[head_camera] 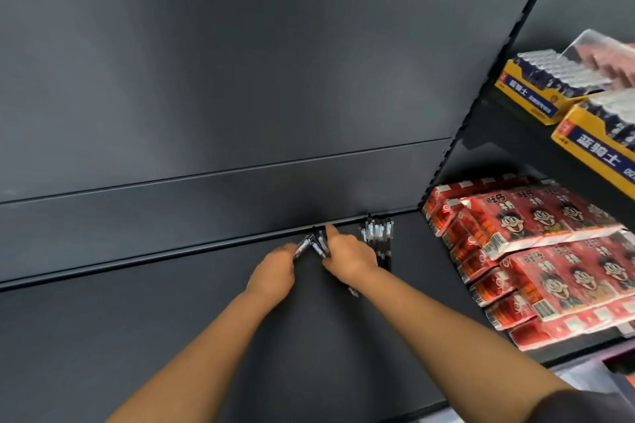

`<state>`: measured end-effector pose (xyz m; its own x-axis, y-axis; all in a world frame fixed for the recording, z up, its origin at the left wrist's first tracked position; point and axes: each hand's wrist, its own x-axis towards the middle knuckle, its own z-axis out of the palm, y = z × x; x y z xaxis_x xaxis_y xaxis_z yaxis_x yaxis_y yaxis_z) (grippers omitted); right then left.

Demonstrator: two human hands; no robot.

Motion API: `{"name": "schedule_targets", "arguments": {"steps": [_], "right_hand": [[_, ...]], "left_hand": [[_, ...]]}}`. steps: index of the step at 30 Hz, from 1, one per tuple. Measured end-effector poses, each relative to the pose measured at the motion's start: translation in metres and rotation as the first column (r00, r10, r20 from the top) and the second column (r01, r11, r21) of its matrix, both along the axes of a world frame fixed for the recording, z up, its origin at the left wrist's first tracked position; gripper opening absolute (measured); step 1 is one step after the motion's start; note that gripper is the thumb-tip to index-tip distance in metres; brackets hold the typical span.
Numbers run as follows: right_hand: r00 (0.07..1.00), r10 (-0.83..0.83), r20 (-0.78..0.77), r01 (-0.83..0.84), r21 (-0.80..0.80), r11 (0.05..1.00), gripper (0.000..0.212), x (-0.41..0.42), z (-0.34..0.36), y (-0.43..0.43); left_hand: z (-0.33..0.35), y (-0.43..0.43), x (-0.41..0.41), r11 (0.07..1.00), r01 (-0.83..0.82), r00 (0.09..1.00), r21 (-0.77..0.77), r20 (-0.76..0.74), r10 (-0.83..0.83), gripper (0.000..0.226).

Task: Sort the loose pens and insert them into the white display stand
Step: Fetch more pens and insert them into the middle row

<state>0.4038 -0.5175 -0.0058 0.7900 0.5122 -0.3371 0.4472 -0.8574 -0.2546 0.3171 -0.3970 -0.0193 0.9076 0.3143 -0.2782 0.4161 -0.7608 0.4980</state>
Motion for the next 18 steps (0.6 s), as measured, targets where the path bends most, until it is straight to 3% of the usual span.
{"name": "schedule_targets", "arguments": {"steps": [2, 4, 5, 7, 9, 12, 15, 18], "right_hand": [[0.995, -0.057, -0.078, 0.061, 0.039, 0.997, 0.056, -0.005, 0.004, 0.005], [0.983, -0.113, -0.143, 0.13, 0.12, 0.984, 0.028, -0.013, 0.009, 0.009], [0.972, -0.139, -0.187, 0.173, 0.181, 0.968, 0.013, -0.018, 0.013, 0.01], [0.945, -0.163, -0.284, 0.252, 0.313, 0.916, 0.011, -0.025, 0.021, 0.014], [0.916, -0.156, -0.37, 0.317, 0.428, 0.846, 0.01, -0.038, 0.034, 0.021], [0.9, -0.08, -0.429, 0.335, 0.562, 0.756, 0.014, -0.057, 0.054, 0.036], [0.955, -0.033, -0.295, 0.217, 0.616, 0.757, 0.008, -0.079, 0.072, 0.054], [0.987, 0.014, -0.162, 0.087, 0.601, 0.794, 0.005, -0.107, 0.087, 0.068]], "left_hand": [[0.0, 0.007, -0.009, 0.967, -0.121, 0.991, -0.223, 0.034, 0.132, 0.028], [0.003, 0.013, -0.018, 0.849, -0.28, 0.943, -0.448, 0.036, 0.33, 0.019], [0.005, 0.017, -0.022, 0.739, -0.35, 0.9, -0.576, 0.013, 0.436, 0.016], [0.012, 0.023, -0.027, 0.485, -0.413, 0.818, -0.771, -0.081, 0.569, 0.007], [0.024, 0.027, -0.035, 0.358, -0.38, 0.8, -0.853, -0.108, 0.59, 0.011], [0.048, 0.027, -0.05, 0.3, -0.267, 0.809, -0.916, -0.044, 0.586, 0.014], [0.07, 0.028, -0.072, 0.169, -0.147, 0.819, -0.975, -0.024, 0.573, 0.011], [0.082, 0.032, -0.097, 0.158, -0.139, 0.789, -0.978, -0.013, 0.614, 0.007]]}}
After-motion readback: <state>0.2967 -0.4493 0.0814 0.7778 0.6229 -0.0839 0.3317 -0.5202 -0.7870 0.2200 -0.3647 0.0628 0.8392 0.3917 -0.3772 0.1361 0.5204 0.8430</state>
